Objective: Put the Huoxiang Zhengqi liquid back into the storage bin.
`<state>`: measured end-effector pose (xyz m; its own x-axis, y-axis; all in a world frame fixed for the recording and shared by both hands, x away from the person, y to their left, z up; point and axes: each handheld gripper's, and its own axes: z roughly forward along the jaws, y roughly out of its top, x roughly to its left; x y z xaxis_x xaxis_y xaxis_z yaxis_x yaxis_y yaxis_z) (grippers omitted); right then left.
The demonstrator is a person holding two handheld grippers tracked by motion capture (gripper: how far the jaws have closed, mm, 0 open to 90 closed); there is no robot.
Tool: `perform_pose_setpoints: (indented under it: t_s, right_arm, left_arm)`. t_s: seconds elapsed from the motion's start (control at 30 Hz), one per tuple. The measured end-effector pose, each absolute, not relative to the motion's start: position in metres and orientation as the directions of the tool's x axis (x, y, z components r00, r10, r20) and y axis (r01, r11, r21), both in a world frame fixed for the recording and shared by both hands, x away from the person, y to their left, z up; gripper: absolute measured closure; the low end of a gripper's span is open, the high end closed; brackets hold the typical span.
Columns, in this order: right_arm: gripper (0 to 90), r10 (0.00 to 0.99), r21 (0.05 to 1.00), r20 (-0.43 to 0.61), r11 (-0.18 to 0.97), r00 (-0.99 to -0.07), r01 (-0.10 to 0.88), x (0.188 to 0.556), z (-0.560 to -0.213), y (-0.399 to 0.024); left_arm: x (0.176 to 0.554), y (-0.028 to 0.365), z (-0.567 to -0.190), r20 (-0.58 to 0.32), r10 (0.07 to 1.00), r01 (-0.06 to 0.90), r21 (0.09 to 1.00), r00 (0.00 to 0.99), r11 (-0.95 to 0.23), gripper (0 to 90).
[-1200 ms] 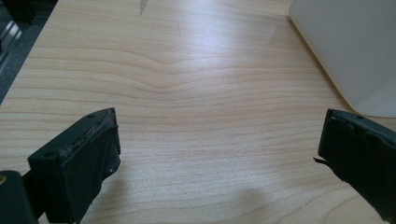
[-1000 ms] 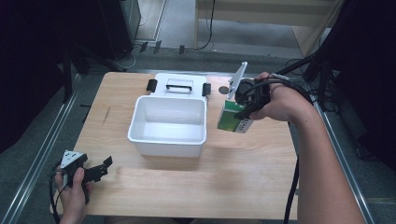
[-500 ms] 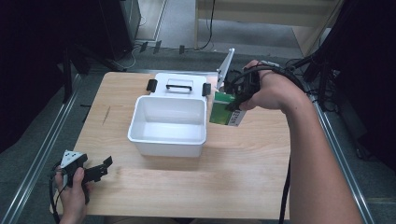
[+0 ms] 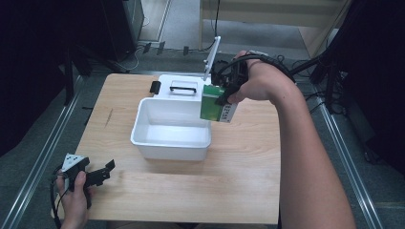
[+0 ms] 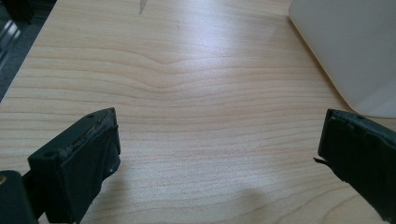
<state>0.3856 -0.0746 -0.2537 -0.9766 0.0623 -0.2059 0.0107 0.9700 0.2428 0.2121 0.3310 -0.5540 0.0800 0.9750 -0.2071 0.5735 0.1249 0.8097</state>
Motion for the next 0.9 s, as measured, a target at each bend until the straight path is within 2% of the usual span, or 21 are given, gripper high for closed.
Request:
perform_pose_setpoints:
  t_s: [0.9]
  right_arm:
    - [64.4, 0.008, 0.259, -0.18, 0.965, -0.984, -0.04, 0.396, -0.268, -0.018]
  left_arm:
    - [0.212, 0.33, -0.554, -0.206, 0.975, 0.577, 0.808, 0.082, 0.123, 0.1]
